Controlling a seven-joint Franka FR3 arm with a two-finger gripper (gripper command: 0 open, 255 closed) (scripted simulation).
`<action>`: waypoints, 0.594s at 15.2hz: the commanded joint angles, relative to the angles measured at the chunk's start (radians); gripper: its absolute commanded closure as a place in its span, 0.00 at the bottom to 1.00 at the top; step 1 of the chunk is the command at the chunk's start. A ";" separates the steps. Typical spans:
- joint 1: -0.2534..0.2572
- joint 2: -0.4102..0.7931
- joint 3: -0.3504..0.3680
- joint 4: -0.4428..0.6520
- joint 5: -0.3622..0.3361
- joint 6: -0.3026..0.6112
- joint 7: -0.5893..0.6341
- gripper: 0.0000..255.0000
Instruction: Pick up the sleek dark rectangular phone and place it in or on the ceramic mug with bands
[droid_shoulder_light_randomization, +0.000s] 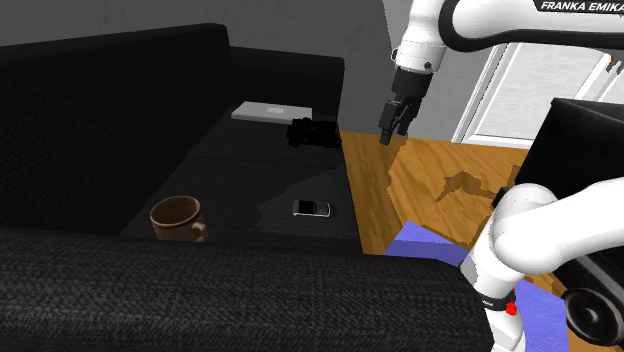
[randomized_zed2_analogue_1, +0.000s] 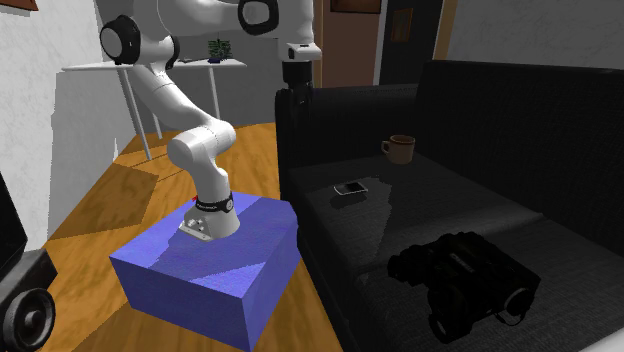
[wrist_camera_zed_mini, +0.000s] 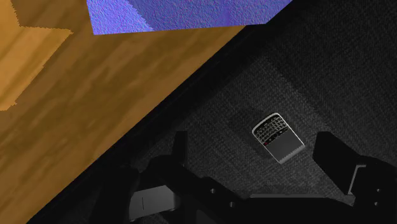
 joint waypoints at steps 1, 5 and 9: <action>0.000 0.000 0.000 0.000 0.000 0.000 0.000 0.00; 0.036 0.078 0.009 -0.061 0.004 0.140 -0.064 0.00; 0.070 0.175 0.021 -0.104 0.008 0.280 -0.127 0.00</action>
